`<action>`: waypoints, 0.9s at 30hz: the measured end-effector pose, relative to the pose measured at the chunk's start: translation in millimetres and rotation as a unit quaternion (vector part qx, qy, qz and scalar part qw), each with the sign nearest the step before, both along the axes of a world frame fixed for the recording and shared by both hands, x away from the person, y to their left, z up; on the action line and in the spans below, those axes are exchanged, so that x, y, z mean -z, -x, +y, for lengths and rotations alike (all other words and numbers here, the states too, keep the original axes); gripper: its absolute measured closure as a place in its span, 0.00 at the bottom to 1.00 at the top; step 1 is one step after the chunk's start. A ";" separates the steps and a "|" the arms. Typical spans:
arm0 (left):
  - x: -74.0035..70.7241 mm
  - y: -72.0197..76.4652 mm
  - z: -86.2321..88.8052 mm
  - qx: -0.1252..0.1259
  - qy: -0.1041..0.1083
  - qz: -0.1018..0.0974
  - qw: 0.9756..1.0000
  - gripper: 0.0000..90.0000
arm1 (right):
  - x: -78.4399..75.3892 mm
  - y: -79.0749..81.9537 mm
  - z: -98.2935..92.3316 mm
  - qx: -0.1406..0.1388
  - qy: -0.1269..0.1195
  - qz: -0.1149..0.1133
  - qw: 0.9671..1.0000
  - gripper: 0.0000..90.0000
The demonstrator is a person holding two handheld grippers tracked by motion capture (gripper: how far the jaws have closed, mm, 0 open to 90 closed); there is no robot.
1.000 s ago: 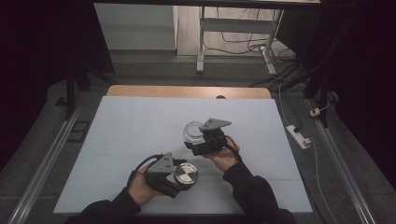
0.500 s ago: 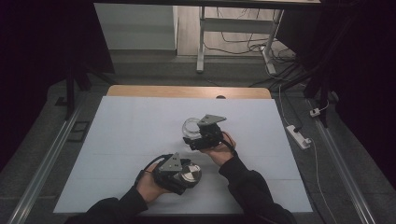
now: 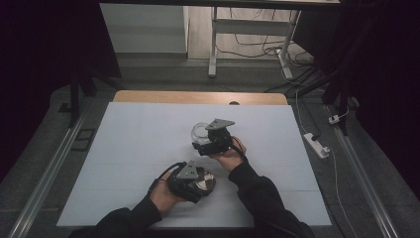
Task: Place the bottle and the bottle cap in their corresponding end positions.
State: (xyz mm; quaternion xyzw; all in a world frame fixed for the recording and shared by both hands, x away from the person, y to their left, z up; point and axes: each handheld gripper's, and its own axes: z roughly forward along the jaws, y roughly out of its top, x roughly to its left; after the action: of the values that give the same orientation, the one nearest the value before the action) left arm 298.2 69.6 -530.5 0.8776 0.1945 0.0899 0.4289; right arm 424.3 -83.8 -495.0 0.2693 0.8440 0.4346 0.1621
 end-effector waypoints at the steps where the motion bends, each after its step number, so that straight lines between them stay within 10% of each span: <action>1: 0.8 -0.7 0.2 0.000 -0.005 0.001 1.000 0.22 | 0.8 -1.3 0.3 0.001 0.001 0.000 1.000 0.16; 27: 10.8 -5.6 0.2 -0.005 -0.054 0.025 0.998 0.22 | 15.5 -15.1 4.4 0.009 0.015 0.004 1.000 0.16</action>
State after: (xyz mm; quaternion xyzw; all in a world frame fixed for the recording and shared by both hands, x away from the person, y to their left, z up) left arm 303.7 69.9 -541.3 0.9004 0.2044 0.0804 0.3756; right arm 439.4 -79.4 -510.4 0.2762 0.8486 0.4194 0.1661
